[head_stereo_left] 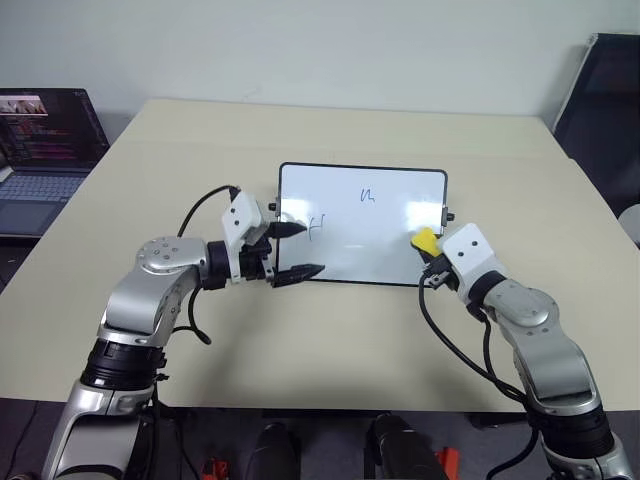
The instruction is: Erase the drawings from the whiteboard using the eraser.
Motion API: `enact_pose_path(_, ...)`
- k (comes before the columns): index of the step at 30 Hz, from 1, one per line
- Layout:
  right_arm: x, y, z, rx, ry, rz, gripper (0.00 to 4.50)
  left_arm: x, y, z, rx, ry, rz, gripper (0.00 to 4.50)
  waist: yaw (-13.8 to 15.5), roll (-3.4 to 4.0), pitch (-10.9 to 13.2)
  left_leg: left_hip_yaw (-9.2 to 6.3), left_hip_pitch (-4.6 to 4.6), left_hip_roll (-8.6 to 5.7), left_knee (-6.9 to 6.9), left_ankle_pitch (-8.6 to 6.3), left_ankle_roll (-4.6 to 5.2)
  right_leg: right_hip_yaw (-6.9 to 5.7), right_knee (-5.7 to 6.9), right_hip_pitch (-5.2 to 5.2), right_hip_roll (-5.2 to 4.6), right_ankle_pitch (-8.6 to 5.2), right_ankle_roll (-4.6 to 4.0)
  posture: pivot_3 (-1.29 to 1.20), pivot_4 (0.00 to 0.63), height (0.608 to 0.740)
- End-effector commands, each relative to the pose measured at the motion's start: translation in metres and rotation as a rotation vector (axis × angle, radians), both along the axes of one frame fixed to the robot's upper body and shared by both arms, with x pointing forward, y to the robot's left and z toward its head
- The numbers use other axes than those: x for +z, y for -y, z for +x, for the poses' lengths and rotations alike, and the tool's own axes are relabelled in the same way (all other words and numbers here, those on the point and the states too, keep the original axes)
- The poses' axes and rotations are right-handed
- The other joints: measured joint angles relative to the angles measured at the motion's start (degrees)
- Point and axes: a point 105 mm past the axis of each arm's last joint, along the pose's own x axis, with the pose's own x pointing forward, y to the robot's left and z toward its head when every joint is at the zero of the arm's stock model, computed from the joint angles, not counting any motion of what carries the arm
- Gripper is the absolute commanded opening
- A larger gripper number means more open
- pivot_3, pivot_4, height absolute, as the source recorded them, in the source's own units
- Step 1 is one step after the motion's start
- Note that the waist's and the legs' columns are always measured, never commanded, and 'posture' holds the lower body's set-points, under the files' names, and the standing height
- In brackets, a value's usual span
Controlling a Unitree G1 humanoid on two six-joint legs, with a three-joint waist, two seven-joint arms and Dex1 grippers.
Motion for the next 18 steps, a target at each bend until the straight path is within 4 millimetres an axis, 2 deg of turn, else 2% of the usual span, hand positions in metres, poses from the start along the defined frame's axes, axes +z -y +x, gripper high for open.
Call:
enact_pose_path(1, 0.027, -0.006, -0.016, 0.103, 0.112, 0.041, 1.25, 0.037, 0.0, 0.005, 0.073, 0.112, -0.063, 4.5, 0.1, 0.0, 0.0, 0.0, 0.0, 0.0, 0.0, 0.0, 0.0, 0.0, 0.0, 0.01, 0.0, 0.0, 0.01, 0.0, 0.15, 0.74)
enact_pose_path(7, 0.03, -0.007, -0.019, 0.114, 0.144, 0.067, 1.25, 0.044, 0.003, 0.004, 0.098, 0.114, -0.073, 4.5, 0.1, 0.0, 0.0, -0.01, 0.01, 0.0, 0.0, 0.0, 0.0, -0.01, 0.0, 0.05, 0.0, -0.01, 0.06, 0.0, 0.15, 0.74)
enact_pose_path(12, 0.034, -0.018, 0.008, 0.052, 0.193, 0.041, 1.25, 0.038, 0.001, 0.005, 0.113, 0.095, -0.043, 4.5, -0.4, 0.02, 0.0, 0.0, 0.07, -0.01, 0.05, 0.01, 0.0, 0.02, 0.05, 0.04, 0.01, 0.03, 0.02, 0.0, 0.15, 0.74)
enact_pose_path(18, 0.045, -0.043, 0.033, 0.096, 0.211, -0.005, 1.25, 0.029, -0.009, 0.009, 0.154, 0.074, 0.015, 4.5, -0.2, 0.04, 0.0, -0.01, 0.05, 0.0, 0.01, 0.01, -0.01, 0.0, 0.02, 0.04, 0.01, 0.07, 0.1, 0.0, 0.15, 0.74)
